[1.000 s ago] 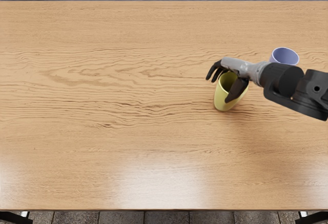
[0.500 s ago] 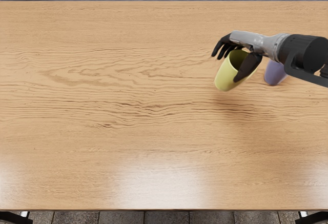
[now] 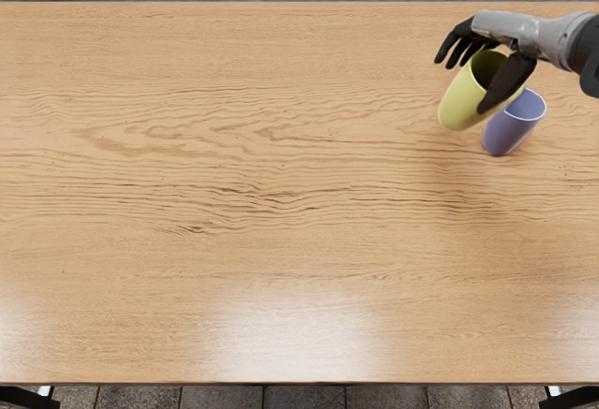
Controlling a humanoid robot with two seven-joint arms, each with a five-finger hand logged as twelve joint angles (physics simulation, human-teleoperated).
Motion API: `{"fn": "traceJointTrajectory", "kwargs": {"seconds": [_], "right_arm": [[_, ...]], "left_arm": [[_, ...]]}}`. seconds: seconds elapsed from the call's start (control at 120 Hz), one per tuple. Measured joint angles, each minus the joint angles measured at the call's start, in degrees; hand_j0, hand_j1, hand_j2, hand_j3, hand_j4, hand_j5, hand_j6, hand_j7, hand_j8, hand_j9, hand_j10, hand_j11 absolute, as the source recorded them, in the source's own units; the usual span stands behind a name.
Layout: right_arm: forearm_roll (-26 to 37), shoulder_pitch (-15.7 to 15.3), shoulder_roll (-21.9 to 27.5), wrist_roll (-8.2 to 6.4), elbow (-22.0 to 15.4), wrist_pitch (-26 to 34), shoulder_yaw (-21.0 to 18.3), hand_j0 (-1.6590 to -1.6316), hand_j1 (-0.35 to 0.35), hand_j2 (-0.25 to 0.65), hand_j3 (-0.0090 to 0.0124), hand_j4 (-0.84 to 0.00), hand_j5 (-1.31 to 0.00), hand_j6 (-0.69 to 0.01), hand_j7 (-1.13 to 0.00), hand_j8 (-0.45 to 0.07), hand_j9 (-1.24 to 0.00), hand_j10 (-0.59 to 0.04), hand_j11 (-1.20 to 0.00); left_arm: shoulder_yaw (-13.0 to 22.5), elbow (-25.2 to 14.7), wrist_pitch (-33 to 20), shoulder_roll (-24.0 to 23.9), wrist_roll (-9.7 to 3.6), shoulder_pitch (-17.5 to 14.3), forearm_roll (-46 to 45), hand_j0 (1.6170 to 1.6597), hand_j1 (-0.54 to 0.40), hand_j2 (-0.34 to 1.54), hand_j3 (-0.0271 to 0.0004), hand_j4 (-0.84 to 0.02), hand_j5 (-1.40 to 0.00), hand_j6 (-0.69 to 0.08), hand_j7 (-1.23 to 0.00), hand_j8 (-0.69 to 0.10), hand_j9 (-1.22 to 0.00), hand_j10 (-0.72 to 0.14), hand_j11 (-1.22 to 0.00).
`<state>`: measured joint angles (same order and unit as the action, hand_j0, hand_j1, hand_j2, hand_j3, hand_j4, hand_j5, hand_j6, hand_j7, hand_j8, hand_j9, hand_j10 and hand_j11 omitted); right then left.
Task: Pick up cup and place in cup with right hand
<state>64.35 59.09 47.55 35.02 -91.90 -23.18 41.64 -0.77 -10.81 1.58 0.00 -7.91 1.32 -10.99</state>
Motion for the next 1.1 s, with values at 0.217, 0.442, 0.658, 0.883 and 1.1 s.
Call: {"fn": "traceJointTrajectory", "kwargs": {"seconds": [0.217,0.442,0.658,0.883,1.1], "right_arm": [[0.24,5.05,0.17,0.0,3.83,0.1,-5.26,-1.6563,0.114,0.049,0.0,-0.451,-0.62,-0.461,-0.6,-0.376,-0.61,-0.283,-0.6],[0.49,9.81,-0.13,-0.01,7.66,0.29,-10.57,-1.6566,0.115,0.082,0.0,-0.456,-0.62,-0.465,-0.6,-0.409,-0.61,-0.305,-0.61],[0.47,13.59,-0.56,-0.01,10.04,0.37,-14.78,-1.657,0.123,0.106,0.0,-0.461,-0.61,-0.466,-0.61,-0.413,-0.61,-0.309,-0.61],[0.51,17.64,-1.99,-0.01,12.88,0.42,-19.78,-1.6572,0.132,0.111,0.0,-0.46,-0.62,-0.466,-0.61,-0.412,-0.61,-0.303,-0.61],[0.52,19.47,-2.31,-0.01,14.43,0.22,-22.28,-1.6572,0.131,0.105,0.0,-0.46,-0.61,-0.466,-0.61,-0.411,-0.62,-0.303,-0.61]], "left_arm": [[-0.02,0.0,0.0,0.0,0.0,0.0,0.0,1.6581,0.349,0.0,0.0,0.0,0.0,0.0,0.0,0.0,0.0,0.0,0.0],[-0.01,0.0,0.0,0.0,0.0,0.0,0.0,1.6581,0.349,0.0,0.0,0.0,0.0,0.0,0.0,0.0,0.0,0.0,0.0],[0.0,0.0,0.0,0.0,0.0,0.0,0.0,1.6581,0.349,0.0,0.0,0.0,0.0,0.0,0.0,0.0,0.0,0.0,0.0],[0.01,0.0,0.0,0.0,0.0,0.0,0.0,1.6581,0.349,0.0,0.0,0.0,0.0,0.0,0.0,0.0,0.0,0.0,0.0],[0.01,0.0,0.0,0.0,0.0,0.0,0.0,1.6581,0.349,0.0,0.0,0.0,0.0,0.0,0.0,0.0,0.0,0.0,0.0]]}}
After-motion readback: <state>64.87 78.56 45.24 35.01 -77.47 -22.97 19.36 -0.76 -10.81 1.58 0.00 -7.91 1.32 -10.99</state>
